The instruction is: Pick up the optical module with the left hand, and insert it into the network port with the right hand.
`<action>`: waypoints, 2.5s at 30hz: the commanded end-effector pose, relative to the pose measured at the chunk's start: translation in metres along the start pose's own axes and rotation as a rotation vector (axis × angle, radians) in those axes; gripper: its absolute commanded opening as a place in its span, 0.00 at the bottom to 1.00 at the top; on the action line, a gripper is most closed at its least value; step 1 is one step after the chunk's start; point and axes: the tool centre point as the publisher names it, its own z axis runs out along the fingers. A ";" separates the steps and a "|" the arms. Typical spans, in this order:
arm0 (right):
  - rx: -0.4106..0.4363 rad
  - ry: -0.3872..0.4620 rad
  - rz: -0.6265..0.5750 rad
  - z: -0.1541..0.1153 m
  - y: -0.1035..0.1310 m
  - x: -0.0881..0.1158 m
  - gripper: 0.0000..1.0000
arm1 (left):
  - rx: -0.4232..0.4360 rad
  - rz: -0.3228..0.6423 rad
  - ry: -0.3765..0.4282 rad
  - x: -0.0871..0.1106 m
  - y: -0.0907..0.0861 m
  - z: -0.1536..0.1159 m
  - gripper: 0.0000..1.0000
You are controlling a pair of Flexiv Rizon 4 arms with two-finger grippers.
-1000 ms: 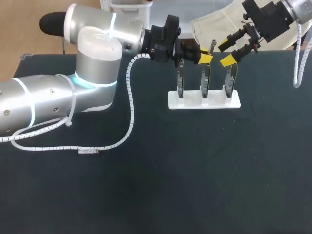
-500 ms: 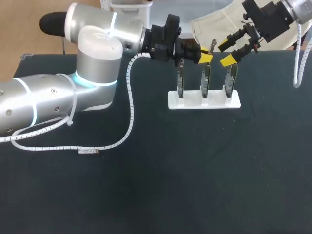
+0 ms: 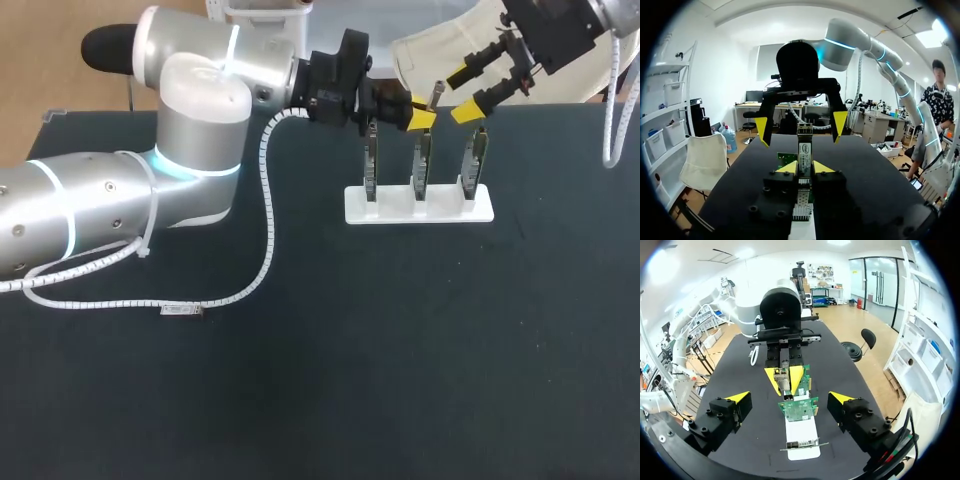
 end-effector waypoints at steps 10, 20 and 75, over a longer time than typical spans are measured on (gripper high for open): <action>0.001 -0.019 -0.023 0.004 0.008 -0.014 1.00 | 0.006 0.000 0.003 0.000 0.002 0.000 0.00; -0.017 -0.028 -0.028 0.007 0.015 -0.019 1.00 | 0.006 0.000 0.003 0.000 0.002 0.000 0.00; -0.019 -0.029 -0.060 0.009 0.011 -0.028 0.00 | 0.006 0.000 0.003 0.000 0.002 0.000 0.00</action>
